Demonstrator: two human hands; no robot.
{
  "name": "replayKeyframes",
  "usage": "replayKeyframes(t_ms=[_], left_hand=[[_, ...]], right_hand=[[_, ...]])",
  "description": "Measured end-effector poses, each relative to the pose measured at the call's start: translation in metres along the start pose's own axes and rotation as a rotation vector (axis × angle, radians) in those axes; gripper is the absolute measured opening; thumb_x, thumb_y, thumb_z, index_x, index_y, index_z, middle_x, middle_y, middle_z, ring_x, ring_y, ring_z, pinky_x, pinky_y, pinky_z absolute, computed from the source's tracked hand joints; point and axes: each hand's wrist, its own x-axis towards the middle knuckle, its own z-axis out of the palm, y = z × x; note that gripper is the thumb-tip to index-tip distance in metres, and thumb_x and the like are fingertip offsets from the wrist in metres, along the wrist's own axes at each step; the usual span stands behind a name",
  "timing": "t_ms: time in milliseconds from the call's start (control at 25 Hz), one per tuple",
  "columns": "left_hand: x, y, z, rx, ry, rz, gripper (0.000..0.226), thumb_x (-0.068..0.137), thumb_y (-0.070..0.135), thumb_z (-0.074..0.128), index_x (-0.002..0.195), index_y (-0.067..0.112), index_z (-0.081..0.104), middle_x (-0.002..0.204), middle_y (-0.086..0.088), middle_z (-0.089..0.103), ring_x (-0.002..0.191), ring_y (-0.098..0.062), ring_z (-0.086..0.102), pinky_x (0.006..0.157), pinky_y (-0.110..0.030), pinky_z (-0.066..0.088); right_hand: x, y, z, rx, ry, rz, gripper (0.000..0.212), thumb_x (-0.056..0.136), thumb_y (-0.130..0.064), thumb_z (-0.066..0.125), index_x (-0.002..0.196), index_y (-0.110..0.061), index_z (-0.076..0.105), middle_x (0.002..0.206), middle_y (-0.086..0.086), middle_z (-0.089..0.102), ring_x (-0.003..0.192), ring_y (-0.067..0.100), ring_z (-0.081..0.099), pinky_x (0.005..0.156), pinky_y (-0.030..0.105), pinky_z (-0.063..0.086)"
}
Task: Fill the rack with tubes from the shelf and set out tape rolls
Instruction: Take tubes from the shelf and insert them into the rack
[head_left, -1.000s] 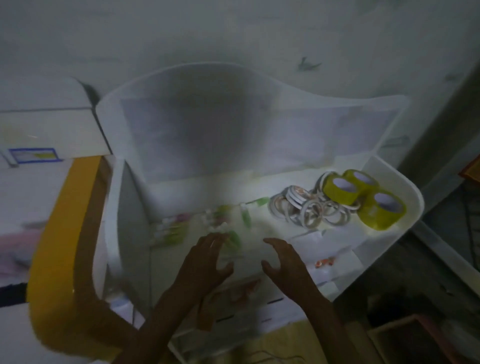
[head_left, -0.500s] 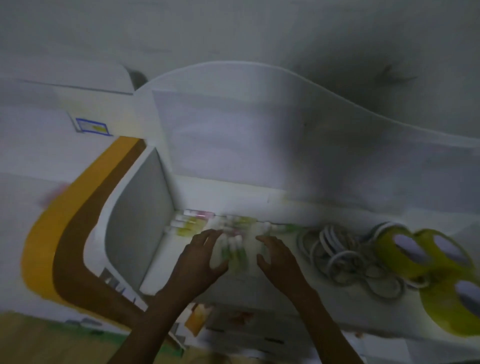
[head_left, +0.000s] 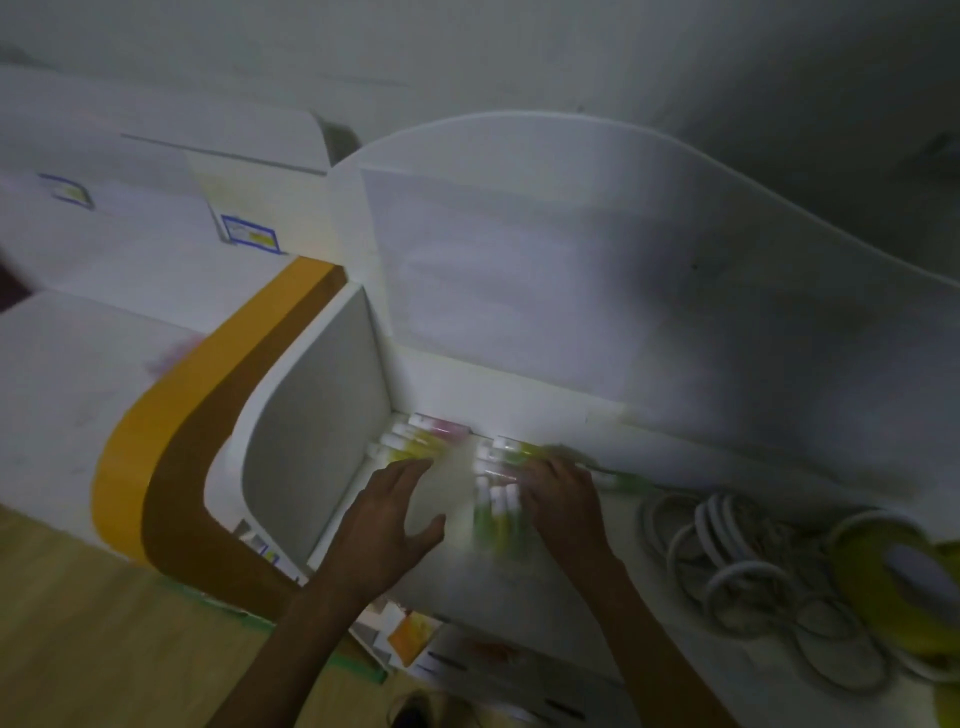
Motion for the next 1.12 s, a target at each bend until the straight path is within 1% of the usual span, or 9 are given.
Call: replayKeyframes(t_ms=[200, 320, 480, 640, 720, 800, 880, 1040, 1120], left_hand=[[0.020, -0.004, 0.000, 0.014, -0.007, 0.052, 0.067, 0.078, 0.054, 0.051, 0.132, 0.014, 0.054, 0.127, -0.004, 0.059, 0.113, -0.022, 0.056, 0.091, -0.026, 0.042], [0.030, -0.005, 0.001, 0.003, -0.029, 0.071, 0.069, 0.078, 0.056, 0.050, 0.133, 0.015, 0.052, 0.130, -0.003, 0.057, 0.116, -0.020, 0.054, 0.093, -0.025, 0.041], [0.040, -0.009, 0.000, -0.007, -0.040, 0.093, 0.069, 0.078, 0.057, 0.049, 0.133, 0.016, 0.052, 0.130, -0.003, 0.057, 0.114, -0.020, 0.054, 0.090, -0.025, 0.042], [0.048, -0.011, 0.002, -0.003, -0.006, 0.083, 0.065, 0.075, 0.054, 0.050, 0.129, 0.017, 0.055, 0.123, -0.003, 0.060, 0.108, -0.021, 0.056, 0.084, -0.025, 0.044], [0.053, -0.014, 0.004, 0.005, 0.016, 0.055, 0.062, 0.073, 0.052, 0.051, 0.124, 0.017, 0.056, 0.119, -0.005, 0.061, 0.105, -0.025, 0.057, 0.085, -0.031, 0.048], [0.059, -0.017, 0.008, 0.021, 0.041, 0.043, 0.057, 0.071, 0.049, 0.052, 0.118, 0.017, 0.057, 0.113, -0.006, 0.062, 0.101, -0.029, 0.057, 0.083, -0.040, 0.052], [0.067, -0.018, 0.013, 0.038, 0.048, 0.024, 0.054, 0.069, 0.048, 0.052, 0.112, 0.016, 0.060, 0.108, -0.006, 0.062, 0.098, -0.031, 0.056, 0.081, -0.042, 0.051], [0.084, -0.025, 0.032, 0.110, 0.018, -0.057, 0.066, 0.070, 0.051, 0.046, 0.121, 0.012, 0.062, 0.119, -0.011, 0.060, 0.108, -0.035, 0.056, 0.090, -0.046, 0.047], [0.092, -0.027, 0.042, 0.125, 0.034, -0.122, 0.063, 0.074, 0.052, 0.046, 0.116, 0.009, 0.064, 0.115, -0.013, 0.062, 0.105, -0.037, 0.058, 0.088, -0.048, 0.047]], right_hand=[[0.001, 0.006, 0.003, -0.030, -0.051, 0.039, 0.022, 0.086, -0.033, 0.048, 0.093, -0.023, 0.066, 0.095, -0.001, 0.062, 0.093, 0.024, 0.057, 0.075, 0.036, 0.039], [0.001, 0.006, 0.001, 0.029, -0.012, 0.054, 0.022, 0.088, -0.030, 0.047, 0.090, -0.019, 0.066, 0.092, 0.001, 0.062, 0.090, 0.026, 0.058, 0.075, 0.036, 0.041], [-0.001, 0.011, -0.005, 0.103, 0.047, 0.012, 0.022, 0.094, -0.026, 0.044, 0.100, -0.021, 0.064, 0.099, 0.002, 0.062, 0.095, 0.022, 0.056, 0.078, 0.033, 0.044], [0.001, -0.001, -0.031, 0.542, 0.136, 0.304, 0.008, 0.096, -0.027, 0.057, 0.100, -0.022, 0.061, 0.097, -0.004, 0.064, 0.089, 0.007, 0.059, 0.074, 0.017, 0.043], [0.001, -0.006, -0.042, 0.703, 0.259, 0.366, 0.009, 0.091, -0.018, 0.064, 0.100, -0.018, 0.062, 0.092, -0.004, 0.066, 0.083, -0.004, 0.060, 0.072, 0.010, 0.044], [0.002, -0.010, -0.053, 0.877, 0.334, 0.419, 0.013, 0.089, -0.008, 0.067, 0.101, -0.010, 0.063, 0.089, -0.007, 0.069, 0.083, -0.003, 0.063, 0.074, 0.014, 0.048], [0.004, -0.010, -0.056, 1.004, 0.353, 0.437, 0.010, 0.088, -0.002, 0.065, 0.097, -0.003, 0.062, 0.082, -0.009, 0.071, 0.081, 0.002, 0.066, 0.073, 0.018, 0.051], [0.003, -0.008, -0.055, 1.057, 0.312, 0.437, 0.009, 0.089, -0.004, 0.065, 0.097, -0.008, 0.064, 0.088, 0.003, 0.071, 0.086, 0.014, 0.067, 0.077, 0.026, 0.052], [0.001, -0.005, -0.054, 1.058, 0.296, 0.431, 0.011, 0.088, -0.003, 0.066, 0.097, -0.009, 0.065, 0.090, 0.005, 0.070, 0.086, 0.015, 0.067, 0.076, 0.026, 0.052]])
